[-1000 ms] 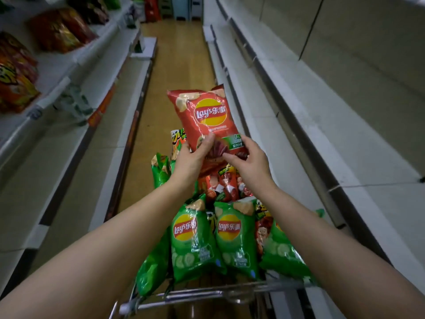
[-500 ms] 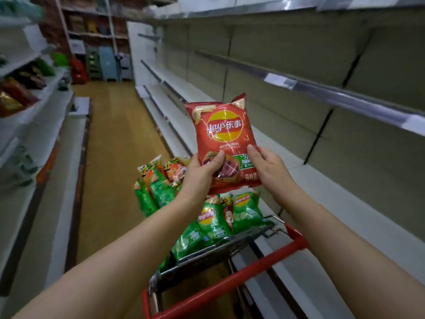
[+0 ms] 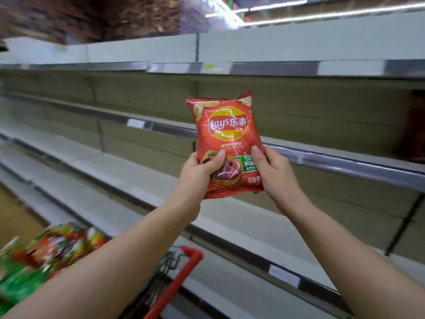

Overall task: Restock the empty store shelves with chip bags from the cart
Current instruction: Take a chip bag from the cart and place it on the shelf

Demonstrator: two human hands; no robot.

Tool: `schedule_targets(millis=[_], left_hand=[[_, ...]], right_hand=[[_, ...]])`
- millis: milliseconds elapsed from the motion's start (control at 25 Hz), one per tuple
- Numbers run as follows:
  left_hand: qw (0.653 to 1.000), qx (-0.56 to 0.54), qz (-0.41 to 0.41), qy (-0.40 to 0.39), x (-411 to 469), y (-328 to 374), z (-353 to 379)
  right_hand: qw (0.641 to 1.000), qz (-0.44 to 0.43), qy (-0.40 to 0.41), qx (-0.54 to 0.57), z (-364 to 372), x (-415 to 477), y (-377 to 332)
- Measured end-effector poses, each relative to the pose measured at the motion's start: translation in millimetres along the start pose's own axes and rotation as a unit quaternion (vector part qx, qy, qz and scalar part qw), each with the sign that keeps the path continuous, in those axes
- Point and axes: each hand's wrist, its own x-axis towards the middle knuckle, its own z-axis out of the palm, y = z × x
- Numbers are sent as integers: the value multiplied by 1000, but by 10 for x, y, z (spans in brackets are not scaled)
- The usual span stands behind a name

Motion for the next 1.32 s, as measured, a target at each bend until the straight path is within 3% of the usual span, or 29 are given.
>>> schedule_targets(millis=[200, 360, 600, 1080, 1320], left_hand=[[992, 15, -27, -121, -33, -106, 1286], [973, 38, -84, -212, -129, -289, 2411], [959, 66, -109, -254, -37, -427, 3777], [953, 179, -46, -241, 877, -640, 4589], [933, 233, -47, -268, 1120, -830, 4642]], right_hand=[[991, 30, 102, -83, -1356, -182, -17], [977, 95, 137, -132, -2522, -419, -42], [957, 121, 185, -188, -3825, -301, 69], [932, 222, 173, -229, -4426, 626, 523], [898, 232, 137, -348, -4383, 733, 703]])
